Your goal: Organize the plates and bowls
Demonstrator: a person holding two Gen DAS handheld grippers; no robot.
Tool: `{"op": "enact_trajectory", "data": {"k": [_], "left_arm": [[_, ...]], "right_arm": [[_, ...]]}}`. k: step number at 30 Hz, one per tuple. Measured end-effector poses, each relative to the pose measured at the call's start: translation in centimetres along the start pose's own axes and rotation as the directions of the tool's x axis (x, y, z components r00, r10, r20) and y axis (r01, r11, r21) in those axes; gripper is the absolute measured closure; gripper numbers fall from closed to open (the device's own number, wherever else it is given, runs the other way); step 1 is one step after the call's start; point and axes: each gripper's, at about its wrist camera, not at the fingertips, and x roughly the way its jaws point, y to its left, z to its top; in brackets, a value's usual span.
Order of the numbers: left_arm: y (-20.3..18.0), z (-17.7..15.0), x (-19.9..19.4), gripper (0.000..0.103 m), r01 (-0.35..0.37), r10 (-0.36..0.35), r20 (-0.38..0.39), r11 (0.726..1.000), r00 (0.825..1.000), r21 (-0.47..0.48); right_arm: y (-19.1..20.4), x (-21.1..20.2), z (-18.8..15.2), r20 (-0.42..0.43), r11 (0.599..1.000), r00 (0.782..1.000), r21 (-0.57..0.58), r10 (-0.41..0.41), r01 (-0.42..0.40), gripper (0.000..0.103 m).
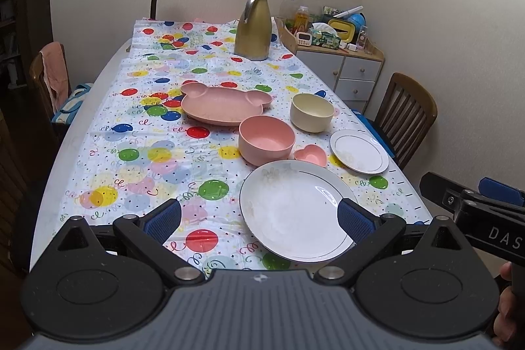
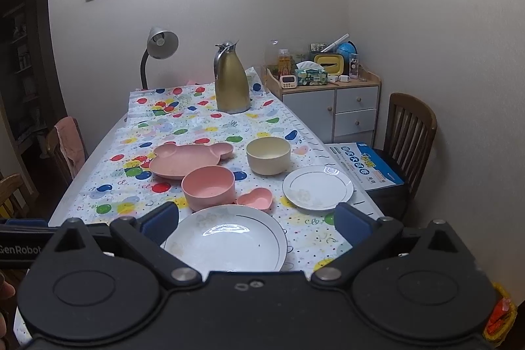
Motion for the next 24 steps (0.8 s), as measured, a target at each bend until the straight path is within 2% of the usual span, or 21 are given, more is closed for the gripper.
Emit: {"op": "enact_trajectory", "data": {"k": [24], "left_arm": [[0.64, -0.72, -0.04, 0.001, 0.008, -0.008, -0.002, 1.000, 1.000, -0.001]], "right_arm": [[0.48, -0.28, 0.36, 0.007, 1.000, 1.000, -0.009, 0.002, -0.002, 0.002]]}}
